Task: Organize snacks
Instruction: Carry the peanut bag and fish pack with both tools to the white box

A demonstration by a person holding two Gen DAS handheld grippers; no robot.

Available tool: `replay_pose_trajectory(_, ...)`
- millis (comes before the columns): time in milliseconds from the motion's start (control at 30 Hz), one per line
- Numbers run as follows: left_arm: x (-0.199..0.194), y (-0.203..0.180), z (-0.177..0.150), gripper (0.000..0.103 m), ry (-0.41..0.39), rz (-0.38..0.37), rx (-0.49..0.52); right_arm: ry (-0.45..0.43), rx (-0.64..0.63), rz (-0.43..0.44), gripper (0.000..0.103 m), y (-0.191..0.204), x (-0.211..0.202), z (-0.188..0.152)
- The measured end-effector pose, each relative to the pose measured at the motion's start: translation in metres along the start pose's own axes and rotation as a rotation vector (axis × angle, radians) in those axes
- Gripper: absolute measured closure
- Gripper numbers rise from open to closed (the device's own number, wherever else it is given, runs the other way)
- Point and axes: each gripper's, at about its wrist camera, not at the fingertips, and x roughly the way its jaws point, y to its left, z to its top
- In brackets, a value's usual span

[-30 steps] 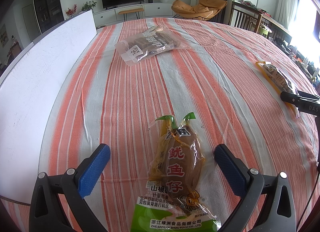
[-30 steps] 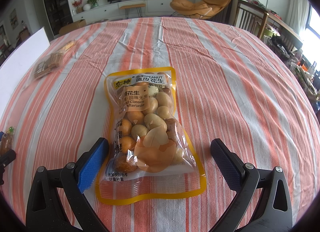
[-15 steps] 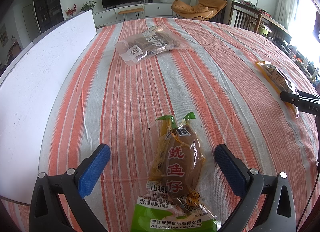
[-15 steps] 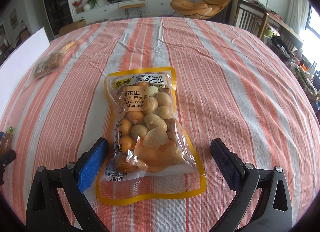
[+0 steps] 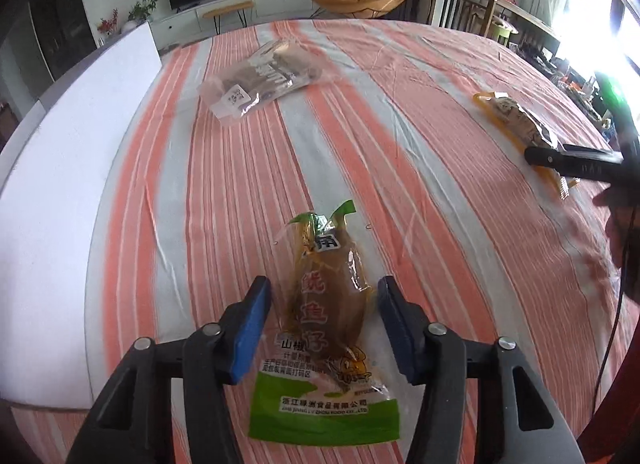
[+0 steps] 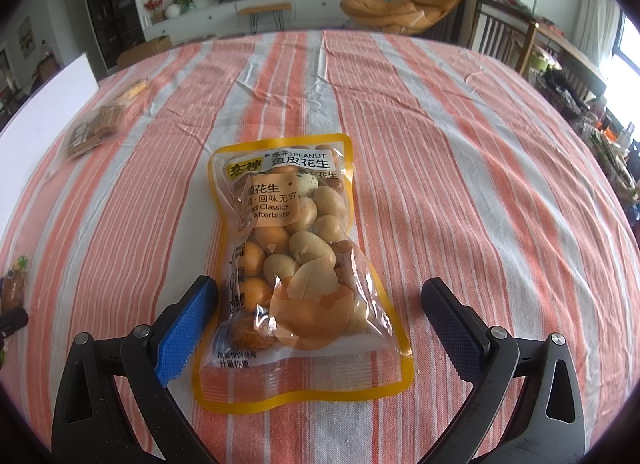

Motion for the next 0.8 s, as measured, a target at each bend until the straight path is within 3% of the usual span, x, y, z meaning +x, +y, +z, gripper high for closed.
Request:
replay_pose_trajectory(33,-0.004,-0.002,-0.004,0.056,-0.016,0.001,0.01,0.03,0.0,0.002,0.002,-0.001,0.001,0.003)
replay_pose_trajectory(100,-0.01,-0.001,-0.007,0.059,-0.036,-0.012,-0.001,0.069,-0.026,0.031,0.022,0.0,0.001,0.01)
replay_pose_trajectory(133,-0.013,0.002,-0.008,0.061,-0.043,-0.038,-0.025,0.082,-0.071,0.05,0.039,0.004,-0.002,0.013)
replay_pose_trajectory(167,-0.015,0.008,-0.009,0.061,-0.05,-0.079,-0.063,0.103,-0.099,0.047,0.042,0.007,-0.003,0.017)
replay_pose_trajectory(267,-0.03,0.028,-0.009,0.066,-0.093,-0.186,-0.183,0.162,-0.124,0.076,0.043,0.011,-0.011,0.022)
replay_pose_trajectory(333,-0.042,0.038,-0.007,0.067,-0.121,-0.23,-0.227,0.134,-0.117,0.122,0.043,0.018,-0.03,0.024)
replay_pose_trajectory(533,-0.085,0.077,0.005,0.067,-0.219,-0.306,-0.318,0.005,-0.054,0.392,0.043,0.079,-0.099,0.052)
replay_pose_trajectory(700,-0.142,0.144,0.014,0.067,-0.333,-0.276,-0.403,-0.066,-0.12,0.588,0.043,0.176,-0.152,0.086)
replay_pose_trajectory(800,-0.17,0.197,0.018,0.066,-0.382,-0.159,-0.444,-0.066,-0.166,0.733,0.043,0.25,-0.173,0.102)
